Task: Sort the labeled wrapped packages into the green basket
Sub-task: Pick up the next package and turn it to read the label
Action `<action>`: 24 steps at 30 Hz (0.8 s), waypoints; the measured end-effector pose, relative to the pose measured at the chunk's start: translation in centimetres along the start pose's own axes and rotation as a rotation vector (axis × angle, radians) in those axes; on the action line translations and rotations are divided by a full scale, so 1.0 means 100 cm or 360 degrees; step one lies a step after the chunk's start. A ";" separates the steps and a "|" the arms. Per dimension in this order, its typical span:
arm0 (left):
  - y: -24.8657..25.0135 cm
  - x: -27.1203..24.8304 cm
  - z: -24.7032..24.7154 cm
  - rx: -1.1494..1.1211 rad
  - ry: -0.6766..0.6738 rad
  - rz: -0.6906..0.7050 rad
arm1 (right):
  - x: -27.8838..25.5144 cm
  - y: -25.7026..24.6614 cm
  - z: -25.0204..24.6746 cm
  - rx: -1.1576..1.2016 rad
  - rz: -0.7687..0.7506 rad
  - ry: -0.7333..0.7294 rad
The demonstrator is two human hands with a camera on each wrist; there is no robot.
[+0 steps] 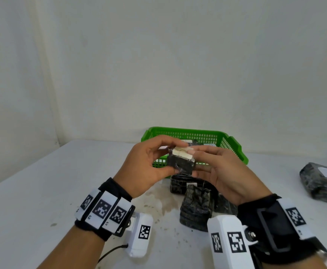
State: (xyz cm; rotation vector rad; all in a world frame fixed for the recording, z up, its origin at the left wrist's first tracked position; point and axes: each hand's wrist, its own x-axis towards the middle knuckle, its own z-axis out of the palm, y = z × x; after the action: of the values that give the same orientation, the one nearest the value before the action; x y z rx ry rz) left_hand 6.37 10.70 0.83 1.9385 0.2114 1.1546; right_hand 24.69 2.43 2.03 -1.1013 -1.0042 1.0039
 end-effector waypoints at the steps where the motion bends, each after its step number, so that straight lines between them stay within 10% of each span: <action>1: 0.000 0.001 0.000 -0.0023 0.0003 -0.0016 | 0.001 0.000 0.000 0.0027 -0.0074 0.0058; 19: 0.002 0.008 0.001 -0.0025 -0.0018 -0.0359 | 0.003 0.001 0.000 -0.0292 -0.0371 0.0134; 24: 0.006 0.023 0.011 0.0082 0.0375 -0.0429 | 0.005 -0.004 0.008 -0.0065 -0.0051 0.0134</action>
State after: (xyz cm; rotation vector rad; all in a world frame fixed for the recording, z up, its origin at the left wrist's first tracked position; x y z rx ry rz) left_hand 8.36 10.90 2.55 1.7506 0.6144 1.2013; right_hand 24.04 2.98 2.65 -1.1483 -0.9755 0.9073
